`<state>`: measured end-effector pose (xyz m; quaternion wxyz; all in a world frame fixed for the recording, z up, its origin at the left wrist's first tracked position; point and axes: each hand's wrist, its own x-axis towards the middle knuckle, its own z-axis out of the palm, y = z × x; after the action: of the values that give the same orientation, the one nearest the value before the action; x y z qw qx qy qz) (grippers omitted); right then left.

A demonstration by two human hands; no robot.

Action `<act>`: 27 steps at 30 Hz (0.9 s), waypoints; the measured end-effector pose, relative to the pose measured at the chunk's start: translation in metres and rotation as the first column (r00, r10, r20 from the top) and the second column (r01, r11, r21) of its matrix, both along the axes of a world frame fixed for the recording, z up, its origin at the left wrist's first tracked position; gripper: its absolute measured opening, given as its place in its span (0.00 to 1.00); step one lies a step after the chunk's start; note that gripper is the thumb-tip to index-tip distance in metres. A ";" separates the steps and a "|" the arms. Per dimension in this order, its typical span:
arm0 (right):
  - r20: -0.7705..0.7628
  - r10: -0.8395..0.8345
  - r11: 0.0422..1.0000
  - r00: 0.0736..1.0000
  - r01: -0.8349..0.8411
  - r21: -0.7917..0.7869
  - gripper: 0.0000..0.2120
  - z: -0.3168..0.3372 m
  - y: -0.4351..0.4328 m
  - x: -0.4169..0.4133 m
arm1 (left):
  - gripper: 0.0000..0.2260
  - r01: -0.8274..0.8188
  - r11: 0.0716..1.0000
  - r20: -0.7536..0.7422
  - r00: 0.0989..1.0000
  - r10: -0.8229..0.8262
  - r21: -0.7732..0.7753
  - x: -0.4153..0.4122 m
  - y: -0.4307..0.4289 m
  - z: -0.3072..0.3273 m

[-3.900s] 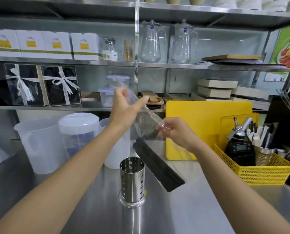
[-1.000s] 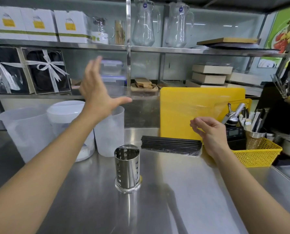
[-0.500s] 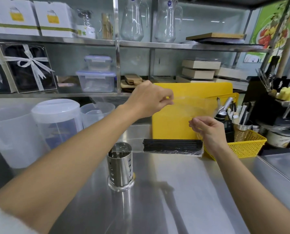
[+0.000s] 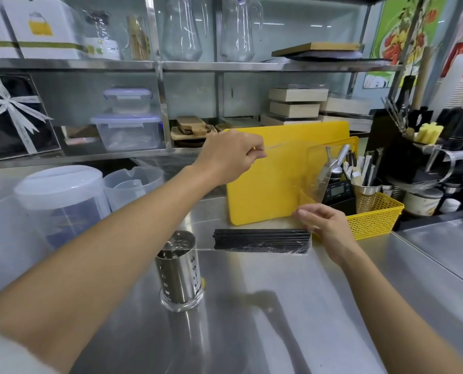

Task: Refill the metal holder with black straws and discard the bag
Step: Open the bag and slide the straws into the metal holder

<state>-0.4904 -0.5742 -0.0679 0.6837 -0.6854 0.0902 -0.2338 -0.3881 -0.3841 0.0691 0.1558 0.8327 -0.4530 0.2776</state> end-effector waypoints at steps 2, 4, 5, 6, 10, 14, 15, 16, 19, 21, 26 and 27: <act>0.022 -0.015 1.000 1.000 0.015 0.008 0.13 -0.001 0.001 0.001 | 0.13 0.009 1.000 -0.033 0.999 -0.010 -0.010 0.001 0.003 0.000; 0.056 -0.029 1.000 0.998 0.029 0.009 0.11 0.000 0.000 0.002 | 0.13 0.019 0.999 -0.060 0.998 -0.021 -0.038 0.001 0.007 0.003; 0.072 -0.035 0.999 0.997 0.034 0.016 0.08 0.001 -0.001 0.002 | 0.13 0.022 0.998 -0.060 0.998 -0.025 -0.052 0.002 0.010 0.005; 0.087 -0.045 0.999 0.995 0.043 0.019 0.04 0.002 -0.002 0.003 | 0.12 0.025 0.997 -0.061 0.998 -0.029 -0.067 0.003 0.012 0.006; 0.113 -0.074 0.997 0.991 0.070 0.041 0.04 0.005 0.000 0.011 | 0.12 0.032 0.988 -0.098 0.994 -0.046 -0.148 0.009 0.026 0.008; 0.152 -0.077 0.997 0.985 0.075 0.022 0.06 0.013 0.007 0.019 | 0.11 0.047 0.969 -0.154 0.984 -0.086 -0.241 0.017 0.040 0.007; 0.160 -0.078 0.997 0.984 0.077 0.008 0.06 0.016 0.008 0.021 | 0.10 0.046 0.963 -0.164 0.982 -0.092 -0.264 0.019 0.043 0.007; 0.166 -0.078 0.997 0.983 0.081 -0.009 0.05 0.019 0.009 0.024 | 0.10 0.041 0.958 -0.177 0.980 -0.094 -0.284 0.021 0.046 0.006; 0.185 -0.070 0.994 0.980 0.085 -0.070 0.02 0.034 0.014 0.032 | 0.08 0.032 0.935 -0.218 0.969 -0.115 -0.353 0.027 0.056 0.005; 0.198 -0.051 0.990 0.979 0.076 -0.122 0.01 0.048 0.019 0.039 | 0.07 0.020 0.905 -0.254 0.957 -0.140 -0.424 0.032 0.066 0.006; 0.191 0.049 0.956 0.980 0.009 -0.292 0.01 0.090 0.038 0.064 | 0.04 -0.015 0.823 -0.289 0.940 -0.182 -0.568 0.046 0.100 0.001; 0.185 0.072 0.946 0.980 -0.008 -0.325 0.01 0.097 0.043 0.070 | 0.04 -0.030 0.800 -0.296 0.937 -0.186 -0.599 0.048 0.107 -0.002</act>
<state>-0.4204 -0.5308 0.0295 0.5724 -0.7637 -0.0302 -0.2971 -0.3399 -0.2770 0.0676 0.4960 0.7570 -0.3436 0.2508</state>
